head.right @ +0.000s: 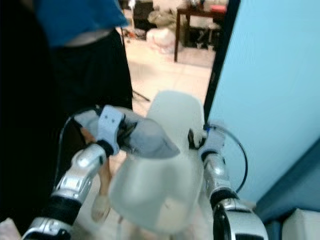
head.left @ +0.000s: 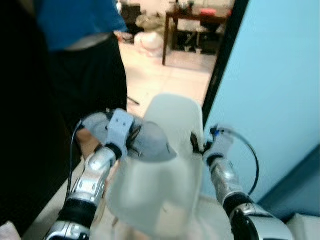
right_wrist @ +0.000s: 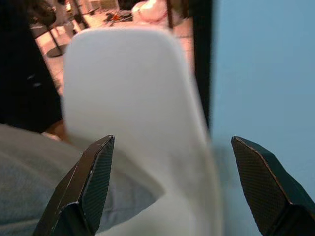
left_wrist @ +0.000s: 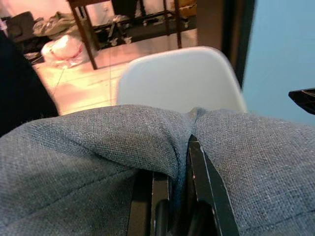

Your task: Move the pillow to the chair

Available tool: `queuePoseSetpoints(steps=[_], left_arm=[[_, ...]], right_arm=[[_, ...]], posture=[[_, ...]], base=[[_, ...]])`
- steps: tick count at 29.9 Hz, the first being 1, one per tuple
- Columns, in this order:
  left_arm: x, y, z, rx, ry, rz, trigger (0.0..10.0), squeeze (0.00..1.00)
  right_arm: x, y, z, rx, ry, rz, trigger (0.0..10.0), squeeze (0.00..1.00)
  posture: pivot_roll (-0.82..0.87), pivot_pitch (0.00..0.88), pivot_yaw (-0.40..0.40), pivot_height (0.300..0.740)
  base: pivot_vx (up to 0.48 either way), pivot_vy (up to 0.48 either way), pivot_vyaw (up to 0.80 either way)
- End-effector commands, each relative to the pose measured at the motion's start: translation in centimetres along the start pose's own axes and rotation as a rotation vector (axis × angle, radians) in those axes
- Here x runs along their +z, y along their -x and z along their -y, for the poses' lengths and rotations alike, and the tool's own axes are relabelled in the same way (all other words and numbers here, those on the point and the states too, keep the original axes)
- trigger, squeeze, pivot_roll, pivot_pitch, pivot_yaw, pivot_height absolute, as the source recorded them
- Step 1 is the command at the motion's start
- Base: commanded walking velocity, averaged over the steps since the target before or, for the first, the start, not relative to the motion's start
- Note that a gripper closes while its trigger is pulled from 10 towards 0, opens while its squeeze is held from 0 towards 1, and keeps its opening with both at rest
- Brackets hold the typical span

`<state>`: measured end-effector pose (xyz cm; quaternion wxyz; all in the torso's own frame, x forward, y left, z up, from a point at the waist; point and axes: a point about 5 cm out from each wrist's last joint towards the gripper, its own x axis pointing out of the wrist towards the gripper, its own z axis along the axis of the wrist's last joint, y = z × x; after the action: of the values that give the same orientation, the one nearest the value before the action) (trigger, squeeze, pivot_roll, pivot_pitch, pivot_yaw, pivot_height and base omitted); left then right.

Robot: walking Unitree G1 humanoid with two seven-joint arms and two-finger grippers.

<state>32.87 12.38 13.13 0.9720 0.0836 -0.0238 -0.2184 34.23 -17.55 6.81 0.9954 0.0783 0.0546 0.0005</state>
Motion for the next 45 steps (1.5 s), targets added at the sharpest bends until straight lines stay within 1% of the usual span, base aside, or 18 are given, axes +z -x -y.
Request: queuePoseSetpoints(steps=[1, 8, 13, 17, 20, 25, 33, 40, 45], left_arm=[[0.7, -0.1, -0.3, 0.015, -0.026, 0.041, 10.0, 0.0], [0.1, 0.3, -0.7, 0.031, -0.039, 0.013, 10.0, 0.0], [0.0, 0.5, -0.6, -0.001, -0.011, 0.015, 10.0, 0.0], [0.7, 0.8, 0.4, -0.118, 0.032, 0.06, 10.0, 0.0], [0.7, 0.9, 0.7, -0.161, 0.029, 0.061, 10.0, 0.0], [0.6, 0.9, 0.8, -0.169, 0.025, 0.06, 10.0, 0.0], [0.5, 0.9, 1.3, -0.187, 0.02, 0.055, 10.0, 0.0], [0.3, 0.9, 1.6, -0.194, 0.023, 0.047, 10.0, 0.0], [0.2, 0.9, 1.9, -0.205, 0.023, 0.045, 10.0, 0.0]], right_arm=[[-0.1, -0.1, -0.4, 0.023, -0.005, -0.011, 10.0, 0.0], [0.0, -0.2, -0.8, 0.045, 0.005, -0.009, 10.0, 0.0], [-0.3, 0.0, -1.0, 0.06, -0.01, -0.018, 10.0, 0.0], [-0.6, 0.1, -0.9, 0.051, -0.015, -0.022, 10.0, 0.0], [-0.6, 0.1, -1.0, 0.049, -0.014, -0.021, 10.0, 0.0], [-0.6, 0.2, -1.0, 0.049, -0.013, -0.021, 10.0, 0.0], [-0.3, 0.1, -0.5, 0.046, -0.009, -0.007, 10.0, 0.0], [-0.3, 0.1, -0.3, 0.044, -0.003, -0.012, 10.0, 0.0], [-0.3, 0.1, -0.2, 0.039, 0.002, -0.016, 10.0, 0.0]], posture=[[0.05, 0.0, -0.055, 0.74], [0.05, 0.0, -0.056, 0.74], [0.05, 0.0, -0.056, 0.74], [0.05, 0.0, -0.044, 0.721], [0.05, 0.0, -0.041, 0.706], [0.05, 0.0, -0.041, 0.691], [0.04, 0.0, -0.044, 0.646], [0.04, 0.0, -0.045, 0.616], [0.04, 0.0, -0.047, 0.616]], base=[[0.0, 0.0, 0.0], [0.0, 0.0, 0.0], [0.0, 0.0, 0.0], [0.0, 0.0, 0.0], [0.0, 0.0, 0.0], [0.0, 0.0, 0.0], [0.0, 0.0, 0.0], [0.0, 0.0, 0.0], [0.0, 0.0, 0.0]])
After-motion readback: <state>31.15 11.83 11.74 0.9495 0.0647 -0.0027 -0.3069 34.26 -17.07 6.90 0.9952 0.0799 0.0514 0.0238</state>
